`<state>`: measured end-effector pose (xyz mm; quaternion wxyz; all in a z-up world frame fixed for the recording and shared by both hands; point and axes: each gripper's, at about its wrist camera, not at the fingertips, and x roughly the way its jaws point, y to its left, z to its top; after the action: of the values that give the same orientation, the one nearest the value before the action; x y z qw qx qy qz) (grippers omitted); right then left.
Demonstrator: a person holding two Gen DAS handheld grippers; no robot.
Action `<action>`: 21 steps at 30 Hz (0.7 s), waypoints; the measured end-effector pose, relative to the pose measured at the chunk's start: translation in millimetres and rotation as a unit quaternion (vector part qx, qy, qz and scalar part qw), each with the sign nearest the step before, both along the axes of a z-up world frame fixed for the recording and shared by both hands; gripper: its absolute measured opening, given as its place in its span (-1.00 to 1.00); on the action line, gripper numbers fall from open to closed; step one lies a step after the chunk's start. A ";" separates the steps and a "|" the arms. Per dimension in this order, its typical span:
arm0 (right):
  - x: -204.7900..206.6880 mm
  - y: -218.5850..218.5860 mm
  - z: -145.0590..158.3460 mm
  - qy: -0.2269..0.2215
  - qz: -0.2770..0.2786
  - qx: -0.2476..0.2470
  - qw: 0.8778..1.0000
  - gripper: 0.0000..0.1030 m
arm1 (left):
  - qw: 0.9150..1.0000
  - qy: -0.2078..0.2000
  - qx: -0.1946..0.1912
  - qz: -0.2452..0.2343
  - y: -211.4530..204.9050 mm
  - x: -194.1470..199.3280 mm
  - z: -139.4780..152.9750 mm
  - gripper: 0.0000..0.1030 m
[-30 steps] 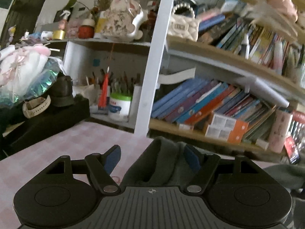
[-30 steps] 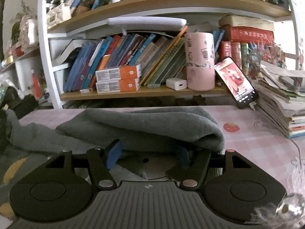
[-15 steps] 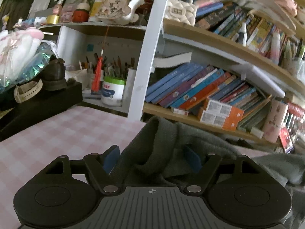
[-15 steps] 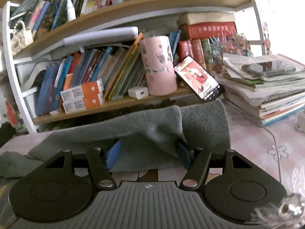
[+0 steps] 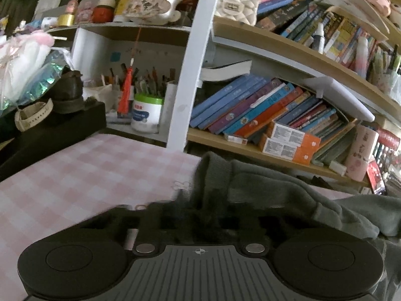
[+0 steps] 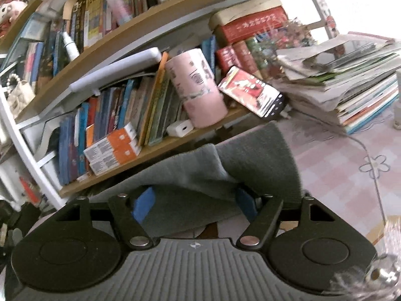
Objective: Fold clothes
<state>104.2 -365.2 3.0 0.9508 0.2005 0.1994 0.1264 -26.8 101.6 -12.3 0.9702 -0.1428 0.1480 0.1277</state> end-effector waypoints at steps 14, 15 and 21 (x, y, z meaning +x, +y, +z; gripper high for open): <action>1.9 12.2 -2.1 0.010 0.028 -0.027 0.999 0.35 | 1.000 -0.012 -0.014 0.017 6.0 -4.9 2.9 0.57; 2.2 12.4 -2.3 0.011 0.028 -0.028 0.999 0.35 | 1.000 -0.008 -0.014 0.019 6.7 -3.9 2.7 0.57; 3.3 21.7 -5.7 0.022 0.070 -0.026 0.997 0.39 | 0.998 0.029 -0.048 0.003 18.2 11.9 -3.3 0.57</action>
<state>107.5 -343.5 -2.6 0.9399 0.1642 0.2368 0.1833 -14.9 119.8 -15.6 0.9571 -0.1859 0.1821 0.1275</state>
